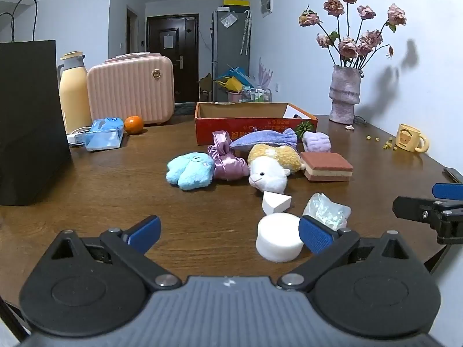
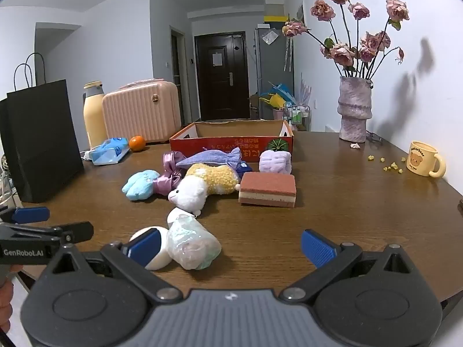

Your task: Organize soft objects

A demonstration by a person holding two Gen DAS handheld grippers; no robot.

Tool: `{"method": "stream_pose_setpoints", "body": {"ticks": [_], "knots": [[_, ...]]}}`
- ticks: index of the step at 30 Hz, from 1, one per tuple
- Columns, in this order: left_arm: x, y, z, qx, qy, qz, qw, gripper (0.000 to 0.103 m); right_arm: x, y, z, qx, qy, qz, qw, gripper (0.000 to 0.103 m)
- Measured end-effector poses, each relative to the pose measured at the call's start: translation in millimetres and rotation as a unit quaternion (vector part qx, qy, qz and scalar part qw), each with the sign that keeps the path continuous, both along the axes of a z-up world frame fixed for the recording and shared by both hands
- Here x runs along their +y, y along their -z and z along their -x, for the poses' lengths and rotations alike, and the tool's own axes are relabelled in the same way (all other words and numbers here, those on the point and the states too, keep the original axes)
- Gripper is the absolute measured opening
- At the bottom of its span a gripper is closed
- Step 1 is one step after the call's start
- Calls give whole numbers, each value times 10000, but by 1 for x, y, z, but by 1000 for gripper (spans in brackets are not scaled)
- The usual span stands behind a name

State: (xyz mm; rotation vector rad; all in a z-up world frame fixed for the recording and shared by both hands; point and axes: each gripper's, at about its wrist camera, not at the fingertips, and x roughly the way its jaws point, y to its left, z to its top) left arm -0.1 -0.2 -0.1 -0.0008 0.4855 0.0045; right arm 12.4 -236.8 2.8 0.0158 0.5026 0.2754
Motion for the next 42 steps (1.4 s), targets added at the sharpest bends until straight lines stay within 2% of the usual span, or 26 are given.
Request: {"method": "stream_pose_setpoints", "body": {"ticks": [42], "knots": [[3, -4, 9, -62, 7, 58, 10000, 103, 6, -4, 9, -105, -26, 152, 9998, 103]]}}
